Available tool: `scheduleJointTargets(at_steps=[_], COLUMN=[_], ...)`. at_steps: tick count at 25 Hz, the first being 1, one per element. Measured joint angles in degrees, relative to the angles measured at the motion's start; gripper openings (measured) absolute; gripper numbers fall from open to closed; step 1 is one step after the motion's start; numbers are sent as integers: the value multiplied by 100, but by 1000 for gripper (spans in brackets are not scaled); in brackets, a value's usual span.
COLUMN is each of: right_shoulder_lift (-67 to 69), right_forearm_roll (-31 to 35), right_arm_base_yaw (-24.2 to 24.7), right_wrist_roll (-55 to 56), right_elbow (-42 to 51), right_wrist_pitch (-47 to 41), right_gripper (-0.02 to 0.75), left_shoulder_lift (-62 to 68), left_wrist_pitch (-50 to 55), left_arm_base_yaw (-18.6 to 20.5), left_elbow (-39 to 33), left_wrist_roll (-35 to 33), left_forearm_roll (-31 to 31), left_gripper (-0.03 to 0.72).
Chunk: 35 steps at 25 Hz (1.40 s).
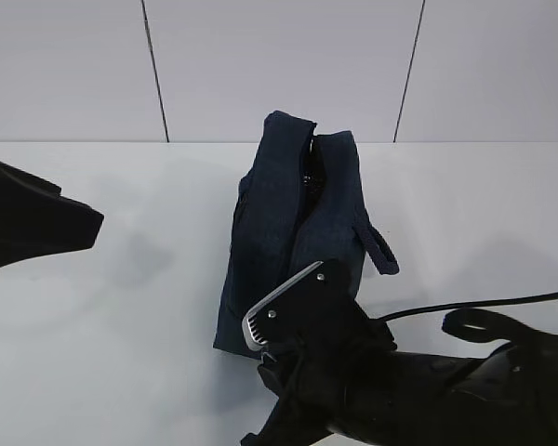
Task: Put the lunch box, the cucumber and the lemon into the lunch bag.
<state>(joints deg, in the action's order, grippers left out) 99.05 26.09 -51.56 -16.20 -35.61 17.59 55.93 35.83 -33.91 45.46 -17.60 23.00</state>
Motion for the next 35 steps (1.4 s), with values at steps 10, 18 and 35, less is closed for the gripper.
scheduleJointTargets(at_steps=[10,18,35], right_shoulder_lift=[0,0,-22], right_forearm_roll=[-1899,-3144,-3660], right_arm_base_yaw=[39,39,39], right_wrist_roll=[426,571,386], right_elbow=[0,-262,-2324], right_wrist_pitch=[-197,-898,-4658], right_gripper=[20,20,20], left_shoulder_lift=[0,0,0], left_wrist_pitch=[0,0,0], left_arm_base_yaw=[0,0,0], left_elbow=[0,0,0], left_wrist_roll=[0,0,0], left_forearm_roll=[0,0,0], left_gripper=[404,404,403])
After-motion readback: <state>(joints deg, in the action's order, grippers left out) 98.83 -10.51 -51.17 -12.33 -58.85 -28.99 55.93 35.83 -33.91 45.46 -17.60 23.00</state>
